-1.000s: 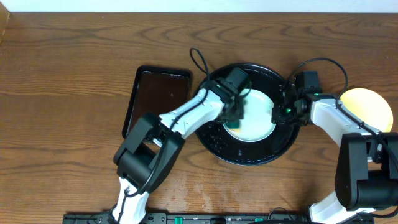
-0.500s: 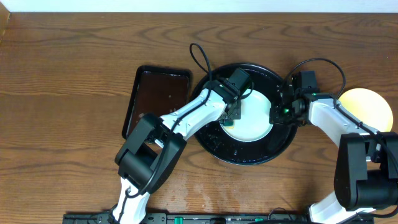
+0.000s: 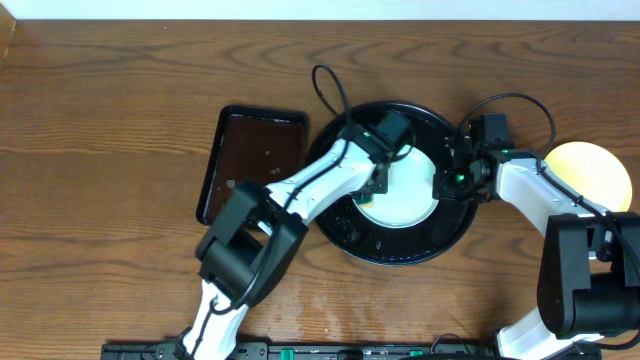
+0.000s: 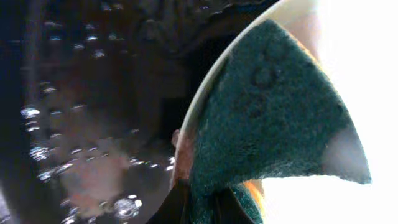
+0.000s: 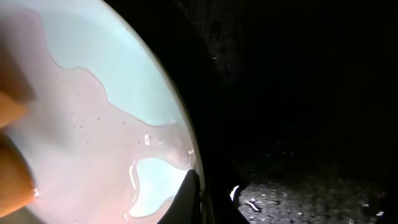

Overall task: Clean dirty plates on tray and stack at the side
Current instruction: 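Scrub the pale green plate with the sponge while right gripper holds it, then return the sponge to the water tray with the left gripper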

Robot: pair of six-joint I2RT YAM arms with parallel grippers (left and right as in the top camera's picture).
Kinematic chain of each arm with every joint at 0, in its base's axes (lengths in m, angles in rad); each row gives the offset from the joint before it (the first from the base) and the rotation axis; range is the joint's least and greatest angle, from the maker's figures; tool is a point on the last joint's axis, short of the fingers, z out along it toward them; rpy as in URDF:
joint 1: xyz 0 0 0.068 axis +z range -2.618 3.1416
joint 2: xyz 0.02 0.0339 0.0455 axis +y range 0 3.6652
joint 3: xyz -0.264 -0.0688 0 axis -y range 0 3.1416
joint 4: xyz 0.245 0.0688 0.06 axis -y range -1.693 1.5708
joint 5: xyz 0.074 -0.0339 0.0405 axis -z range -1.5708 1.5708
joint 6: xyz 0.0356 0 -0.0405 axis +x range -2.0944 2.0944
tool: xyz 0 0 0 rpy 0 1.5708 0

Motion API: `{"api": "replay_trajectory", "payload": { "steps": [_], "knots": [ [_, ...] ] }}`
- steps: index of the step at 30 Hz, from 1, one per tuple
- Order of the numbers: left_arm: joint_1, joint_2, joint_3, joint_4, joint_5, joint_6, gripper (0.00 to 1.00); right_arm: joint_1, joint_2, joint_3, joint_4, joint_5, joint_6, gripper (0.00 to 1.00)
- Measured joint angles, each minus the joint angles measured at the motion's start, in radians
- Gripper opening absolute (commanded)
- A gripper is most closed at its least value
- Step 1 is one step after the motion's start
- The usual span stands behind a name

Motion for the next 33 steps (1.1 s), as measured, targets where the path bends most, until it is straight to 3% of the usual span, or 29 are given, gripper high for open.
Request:
{"api": "replay_trajectory", "payload": {
  "steps": [10, 16, 23, 28, 33],
  "knots": [
    [-0.015, 0.044, 0.175, -0.325, -0.241, -0.008, 0.08, 0.031, 0.003, 0.000, -0.004, -0.050, 0.002, 0.01],
    [0.048, 0.014, 0.201, -0.378, -0.250, -0.008, 0.08, 0.029, 0.003, 0.000, -0.003, -0.035, 0.002, 0.01],
    [0.175, -0.168, 0.204, -0.480, -0.220, 0.002, 0.08, 0.029, 0.003, 0.000, 0.016, -0.015, -0.001, 0.01],
    [0.367, -0.203, 0.179, -0.386, -0.110, 0.090, 0.08, 0.029, 0.003, 0.000, 0.029, -0.002, -0.006, 0.01],
    [0.511, -0.195, -0.013, -0.217, 0.069, 0.188, 0.08, 0.028, 0.003, -0.002, 0.062, 0.020, -0.038, 0.01]
  ]
}}
